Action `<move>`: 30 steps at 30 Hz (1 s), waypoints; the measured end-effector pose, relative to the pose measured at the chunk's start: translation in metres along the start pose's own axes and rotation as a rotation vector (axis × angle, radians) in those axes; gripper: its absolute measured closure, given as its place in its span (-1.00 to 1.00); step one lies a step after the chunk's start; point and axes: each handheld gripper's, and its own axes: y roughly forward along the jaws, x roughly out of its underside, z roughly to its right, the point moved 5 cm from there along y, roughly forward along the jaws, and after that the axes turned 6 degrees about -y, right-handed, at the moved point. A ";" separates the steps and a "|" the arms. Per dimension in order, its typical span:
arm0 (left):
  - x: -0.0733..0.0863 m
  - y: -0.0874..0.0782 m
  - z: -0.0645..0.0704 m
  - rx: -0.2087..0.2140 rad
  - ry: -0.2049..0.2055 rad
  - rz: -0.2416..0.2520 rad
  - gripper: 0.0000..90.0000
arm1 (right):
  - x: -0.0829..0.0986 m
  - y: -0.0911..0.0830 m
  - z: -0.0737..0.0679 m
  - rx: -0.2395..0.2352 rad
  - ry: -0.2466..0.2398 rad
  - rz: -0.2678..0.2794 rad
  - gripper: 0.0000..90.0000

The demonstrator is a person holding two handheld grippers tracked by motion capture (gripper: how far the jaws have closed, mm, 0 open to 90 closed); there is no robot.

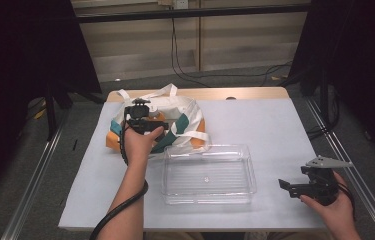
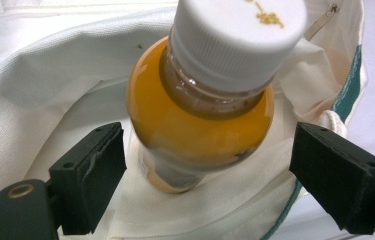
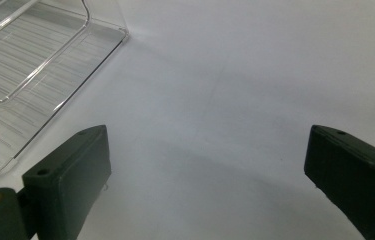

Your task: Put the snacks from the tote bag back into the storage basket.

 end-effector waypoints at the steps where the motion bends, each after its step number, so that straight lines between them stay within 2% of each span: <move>1: -0.001 0.001 0.001 -0.002 -0.006 0.002 -0.68 | 0.000 0.000 0.000 0.000 0.000 0.000 -0.90; 5: -0.003 0.003 0.002 -0.004 -0.010 0.000 -0.67 | 0.000 0.000 0.000 -0.003 -0.001 0.001 -0.90; 9: -0.006 0.006 -0.002 -0.033 -0.025 0.012 -0.65 | 0.000 0.000 0.000 -0.002 -0.002 0.002 -0.90; 13: -0.009 0.008 -0.002 -0.032 -0.057 0.030 -0.62 | 0.000 0.000 0.000 -0.002 0.000 0.002 -0.90; 17: -0.012 0.009 -0.002 -0.045 -0.061 0.032 -0.62 | 0.000 0.001 0.001 0.003 0.000 0.002 -0.90; 20: -0.014 0.010 -0.001 -0.063 -0.048 0.032 -0.60 | 0.000 0.001 0.001 -0.001 0.002 0.000 -0.90; 22: -0.014 0.013 0.000 -0.089 -0.037 0.026 -0.59 | 0.000 0.001 0.001 -0.002 0.001 0.003 -0.90; 30: -0.013 0.020 0.000 -0.104 -0.042 0.011 -0.55 | 0.000 0.002 0.000 -0.007 -0.010 -0.001 -0.90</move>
